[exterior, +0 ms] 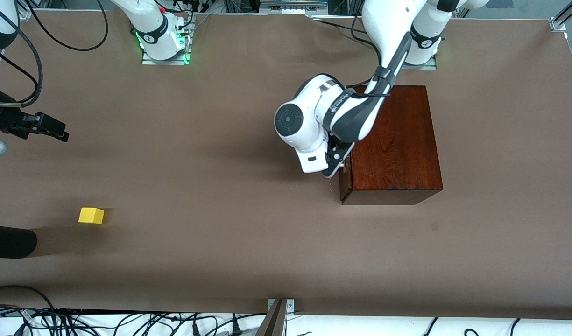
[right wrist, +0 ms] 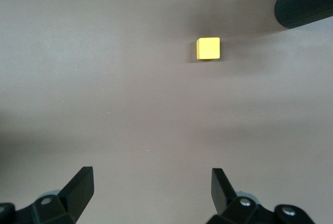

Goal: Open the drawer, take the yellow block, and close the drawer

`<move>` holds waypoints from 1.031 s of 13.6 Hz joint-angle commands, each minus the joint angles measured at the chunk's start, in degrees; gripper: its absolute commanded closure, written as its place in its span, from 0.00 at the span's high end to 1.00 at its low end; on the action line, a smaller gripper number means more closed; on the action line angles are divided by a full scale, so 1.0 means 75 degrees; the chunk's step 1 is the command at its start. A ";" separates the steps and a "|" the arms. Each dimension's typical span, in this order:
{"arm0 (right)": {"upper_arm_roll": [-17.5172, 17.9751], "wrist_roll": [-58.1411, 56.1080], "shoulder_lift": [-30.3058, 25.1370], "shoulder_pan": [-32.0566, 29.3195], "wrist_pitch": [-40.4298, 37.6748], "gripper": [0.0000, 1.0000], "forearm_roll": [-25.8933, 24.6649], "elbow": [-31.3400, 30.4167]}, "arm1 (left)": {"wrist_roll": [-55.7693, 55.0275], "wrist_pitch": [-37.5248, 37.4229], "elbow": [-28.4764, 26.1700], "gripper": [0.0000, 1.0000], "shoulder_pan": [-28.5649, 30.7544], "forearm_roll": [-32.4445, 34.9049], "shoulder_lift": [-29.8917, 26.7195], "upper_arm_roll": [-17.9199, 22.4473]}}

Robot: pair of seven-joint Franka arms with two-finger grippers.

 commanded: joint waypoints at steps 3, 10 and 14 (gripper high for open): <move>-0.0065 0.0068 -0.0097 0.0069 -0.0106 1.00 0.0115 0.0052 | 0.0316 -0.0051 -0.0156 0.00 0.0088 0.0256 -0.0481 0.0024; -0.0076 0.0080 -0.0097 0.0069 -0.0106 1.00 0.0115 0.0052 | 0.0631 -0.0918 0.1555 0.81 0.0310 -0.0600 -0.0854 -0.0082; -0.0065 0.0080 -0.0097 0.0069 -0.0106 1.00 0.0115 0.0052 | 0.3834 -0.1595 0.1439 1.00 0.0846 -0.0764 -0.1756 -0.0034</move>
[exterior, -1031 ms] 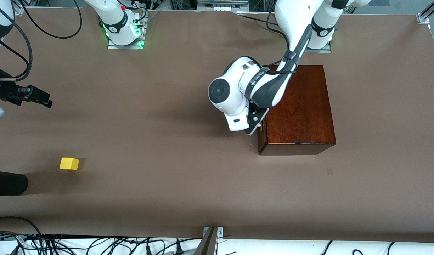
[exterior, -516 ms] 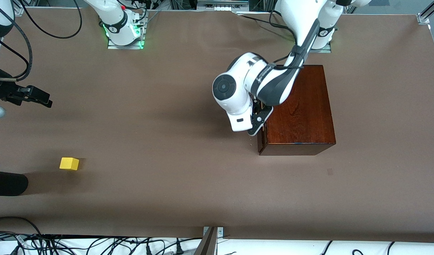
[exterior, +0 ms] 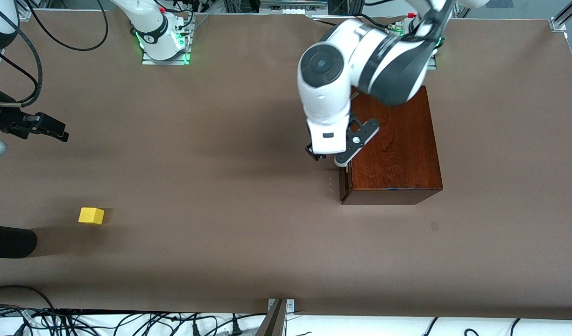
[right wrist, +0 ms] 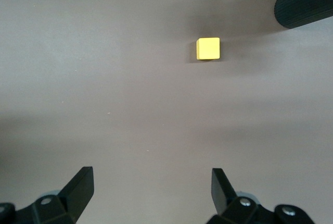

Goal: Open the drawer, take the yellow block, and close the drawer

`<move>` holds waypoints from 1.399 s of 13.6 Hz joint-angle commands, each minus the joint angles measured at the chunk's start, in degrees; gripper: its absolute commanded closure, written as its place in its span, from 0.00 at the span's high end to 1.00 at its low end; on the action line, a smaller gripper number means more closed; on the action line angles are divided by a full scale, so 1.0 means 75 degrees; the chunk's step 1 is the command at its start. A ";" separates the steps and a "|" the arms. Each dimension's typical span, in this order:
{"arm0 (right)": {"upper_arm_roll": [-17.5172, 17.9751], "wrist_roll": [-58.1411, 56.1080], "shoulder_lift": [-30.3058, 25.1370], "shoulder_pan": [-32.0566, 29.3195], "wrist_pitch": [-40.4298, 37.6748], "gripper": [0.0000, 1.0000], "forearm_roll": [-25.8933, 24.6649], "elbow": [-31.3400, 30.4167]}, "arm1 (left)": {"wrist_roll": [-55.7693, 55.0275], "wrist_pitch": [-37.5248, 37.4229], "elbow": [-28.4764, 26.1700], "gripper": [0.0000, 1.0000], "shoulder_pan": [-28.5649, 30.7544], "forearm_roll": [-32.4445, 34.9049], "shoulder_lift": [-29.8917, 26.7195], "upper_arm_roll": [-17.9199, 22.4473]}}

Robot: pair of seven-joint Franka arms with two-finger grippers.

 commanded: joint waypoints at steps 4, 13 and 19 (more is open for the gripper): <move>-0.0086 0.0062 -0.0097 0.0069 -0.0106 1.00 0.0104 0.0046 | 0.3672 -0.1188 -0.0198 1.00 0.1600 -0.0536 -0.1233 -0.0056; -0.0063 0.0062 -0.0097 0.0069 -0.0118 1.00 0.0104 0.0046 | 0.8597 -0.0351 -0.2734 1.00 0.3758 -0.0548 -0.3247 0.0061; -0.0086 0.0062 -0.0097 0.0069 -0.0106 1.00 0.0104 0.0046 | 0.9245 0.1471 -0.5450 1.00 0.3852 -0.0490 -0.4763 0.0296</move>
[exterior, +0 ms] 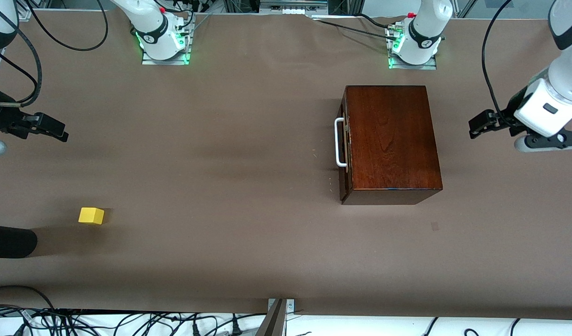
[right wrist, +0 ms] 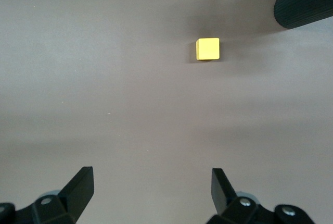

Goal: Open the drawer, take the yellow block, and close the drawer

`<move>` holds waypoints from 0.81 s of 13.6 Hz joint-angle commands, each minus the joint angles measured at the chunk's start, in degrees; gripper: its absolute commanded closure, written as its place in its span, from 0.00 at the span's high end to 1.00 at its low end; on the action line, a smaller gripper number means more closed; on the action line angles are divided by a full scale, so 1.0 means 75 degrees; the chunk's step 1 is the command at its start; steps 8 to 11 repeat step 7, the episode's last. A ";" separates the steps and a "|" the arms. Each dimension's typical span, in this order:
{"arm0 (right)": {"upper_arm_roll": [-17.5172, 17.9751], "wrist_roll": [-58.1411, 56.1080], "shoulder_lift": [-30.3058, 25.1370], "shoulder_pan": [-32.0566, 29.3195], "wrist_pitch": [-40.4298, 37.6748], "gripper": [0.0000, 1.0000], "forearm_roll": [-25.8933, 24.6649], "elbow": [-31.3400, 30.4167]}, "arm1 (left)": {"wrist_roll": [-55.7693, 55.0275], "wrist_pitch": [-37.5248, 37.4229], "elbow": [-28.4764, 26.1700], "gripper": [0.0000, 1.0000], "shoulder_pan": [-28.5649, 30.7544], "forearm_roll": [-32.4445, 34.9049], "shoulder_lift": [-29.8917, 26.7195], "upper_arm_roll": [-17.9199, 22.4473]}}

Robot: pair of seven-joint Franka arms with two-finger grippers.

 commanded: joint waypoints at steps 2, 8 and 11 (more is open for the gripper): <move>-0.0090 0.0072 -0.0097 0.0067 -0.0106 1.00 0.0115 0.0036 | 0.0186 0.0237 -0.0533 1.00 0.0008 -0.0088 -0.0536 -0.0047; -0.0078 0.0061 -0.0097 0.0067 -0.0106 1.00 0.0104 0.0059 | 0.0198 0.0261 -0.0509 1.00 0.0077 -0.0135 -0.0536 -0.0012; -0.0078 0.0061 -0.0097 0.0067 -0.0106 1.00 0.0104 0.0059 | 0.0198 0.0261 -0.0509 1.00 0.0077 -0.0135 -0.0536 -0.0012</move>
